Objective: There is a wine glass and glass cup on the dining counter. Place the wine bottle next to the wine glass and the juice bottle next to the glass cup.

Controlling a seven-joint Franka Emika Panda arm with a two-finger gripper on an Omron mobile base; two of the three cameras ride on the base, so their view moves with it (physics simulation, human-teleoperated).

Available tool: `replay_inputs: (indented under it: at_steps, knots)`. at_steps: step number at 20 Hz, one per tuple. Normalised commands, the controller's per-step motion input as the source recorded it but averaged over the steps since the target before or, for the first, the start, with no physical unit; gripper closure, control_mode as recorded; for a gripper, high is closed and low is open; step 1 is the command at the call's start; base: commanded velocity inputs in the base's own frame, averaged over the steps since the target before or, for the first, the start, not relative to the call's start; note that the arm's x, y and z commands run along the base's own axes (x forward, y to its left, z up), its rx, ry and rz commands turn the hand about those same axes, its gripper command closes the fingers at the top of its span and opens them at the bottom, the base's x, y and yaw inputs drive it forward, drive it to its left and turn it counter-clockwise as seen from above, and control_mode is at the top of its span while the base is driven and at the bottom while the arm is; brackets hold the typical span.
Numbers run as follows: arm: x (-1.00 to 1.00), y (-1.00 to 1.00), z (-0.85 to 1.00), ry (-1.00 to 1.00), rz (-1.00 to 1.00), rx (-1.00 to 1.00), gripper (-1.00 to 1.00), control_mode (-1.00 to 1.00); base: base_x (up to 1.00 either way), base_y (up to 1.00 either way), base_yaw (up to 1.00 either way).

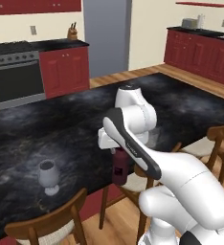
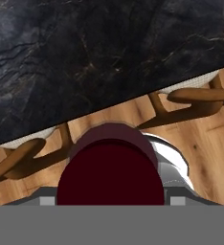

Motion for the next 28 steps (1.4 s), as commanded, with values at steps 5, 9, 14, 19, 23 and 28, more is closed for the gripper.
replay_inputs:
  at_steps: [5,9,14,19,23,28]
  knots:
    - [0.0,0.0,0.0,0.0,0.0,0.0,1.0,1.0,0.74,0.0,0.11]
    - [0.0,0.0,0.0,0.0,0.0,0.0,1.0,1.0,0.69,0.0,0.32]
    - [0.0,0.0,0.0,0.0,0.0,0.0,1.0,1.0,0.57,0.05,0.33]
    - [0.0,0.0,0.0,0.0,0.0,0.0,1.0,1.0,0.65,0.01,0.2]
    - [0.0,0.0,0.0,0.0,0.0,0.0,1.0,1.0,0.57,0.0,0.1]
    - [0.0,0.0,0.0,0.0,0.0,0.0,1.0,1.0,0.13,0.0,0.0]
